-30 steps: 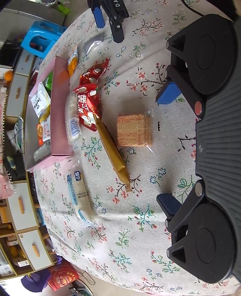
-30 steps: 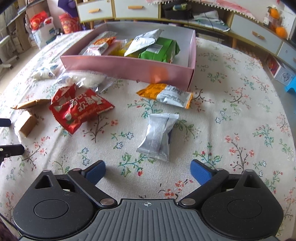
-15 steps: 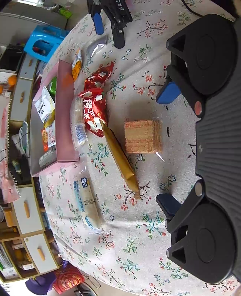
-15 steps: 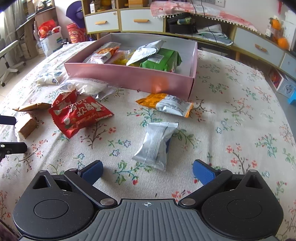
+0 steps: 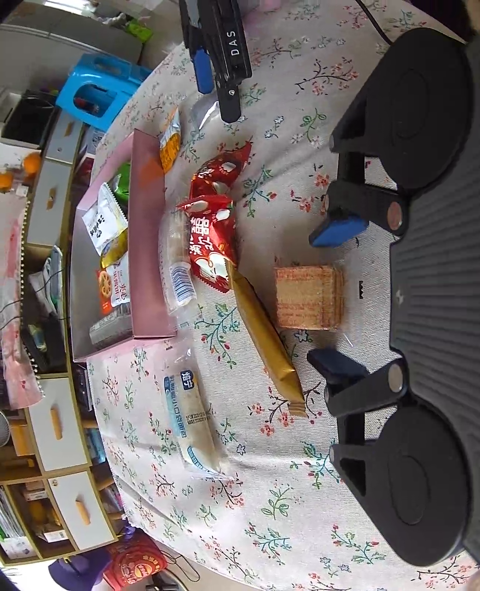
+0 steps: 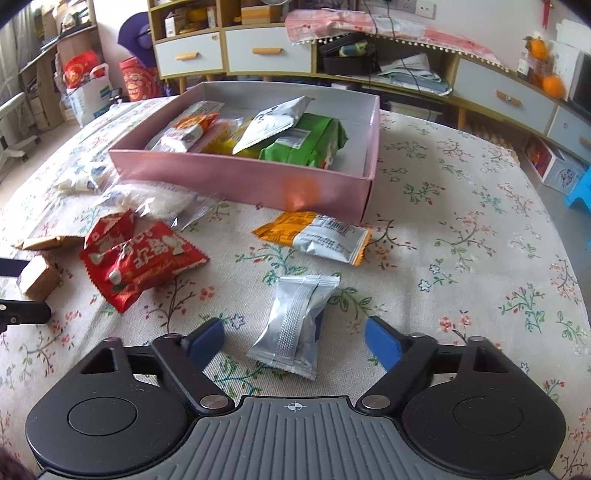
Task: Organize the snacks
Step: 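Grasp the pink wafer cube with the left tool while the right tool grasps the silver foil packet, then carry the wafer and foil packet into the pink box and open both tools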
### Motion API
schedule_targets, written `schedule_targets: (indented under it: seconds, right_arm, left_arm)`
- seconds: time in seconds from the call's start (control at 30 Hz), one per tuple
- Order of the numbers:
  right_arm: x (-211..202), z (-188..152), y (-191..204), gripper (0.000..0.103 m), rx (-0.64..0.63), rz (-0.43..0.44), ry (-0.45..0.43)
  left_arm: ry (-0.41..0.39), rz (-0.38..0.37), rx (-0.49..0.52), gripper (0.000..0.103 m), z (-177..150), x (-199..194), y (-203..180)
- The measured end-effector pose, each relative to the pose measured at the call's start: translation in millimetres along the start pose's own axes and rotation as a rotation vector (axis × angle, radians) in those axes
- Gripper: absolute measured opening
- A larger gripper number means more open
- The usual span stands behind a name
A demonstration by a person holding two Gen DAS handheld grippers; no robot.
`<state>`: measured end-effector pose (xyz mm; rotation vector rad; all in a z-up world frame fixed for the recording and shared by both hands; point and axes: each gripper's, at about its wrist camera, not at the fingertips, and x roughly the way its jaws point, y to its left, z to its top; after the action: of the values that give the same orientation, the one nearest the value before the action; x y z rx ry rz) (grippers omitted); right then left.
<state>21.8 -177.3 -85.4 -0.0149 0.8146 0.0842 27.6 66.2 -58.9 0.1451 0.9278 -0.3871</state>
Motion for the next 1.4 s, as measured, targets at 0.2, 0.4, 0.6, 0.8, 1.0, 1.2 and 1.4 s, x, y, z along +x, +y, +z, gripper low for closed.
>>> schedule_targets:
  seconds: [0.2, 0.4, 0.6, 0.8, 1.0, 1.2, 1.4]
  right_arm:
    - [-0.7, 4.3, -1.2, 0.049, 0.020, -0.014, -0.005]
    - [-0.9, 8.8, -0.4, 0.027, 0.033, -0.019, 0.008]
    - [-2.7, 13.6, -4.8, 0.026, 0.078, -0.020, 0.049]
    - [-8.0, 18.4, -15.3, 0.026, 0.176, 0.013, 0.094]
    - [-21.9, 24.5, -25.5, 0.026, 0.261, 0.060, 0.090]
    - [-32.3, 32.3, -32.5, 0.026, 0.320, 0.093, 0.076]
    - [-39.5, 43.7, -35.0, 0.026, 0.350, 0.119, 0.045]
  left_arm:
    - [0.007, -0.015, -0.029, 0.036, 3.1, -0.3, 1.9]
    - [0.023, -0.052, -0.059, 0.034, 5.0, -2.1, 5.2]
    - [0.049, -0.088, -0.087, 0.034, 6.2, -4.4, 5.5]
    - [0.073, -0.105, -0.084, 0.034, 9.1, -8.2, 1.7]
    - [0.084, -0.137, -0.071, 0.033, 13.7, -16.7, -5.4]
    - [0.054, -0.156, -0.075, 0.032, 22.5, -27.4, -11.9]
    - [0.013, -0.167, -0.094, 0.032, 36.6, -33.7, -18.0]
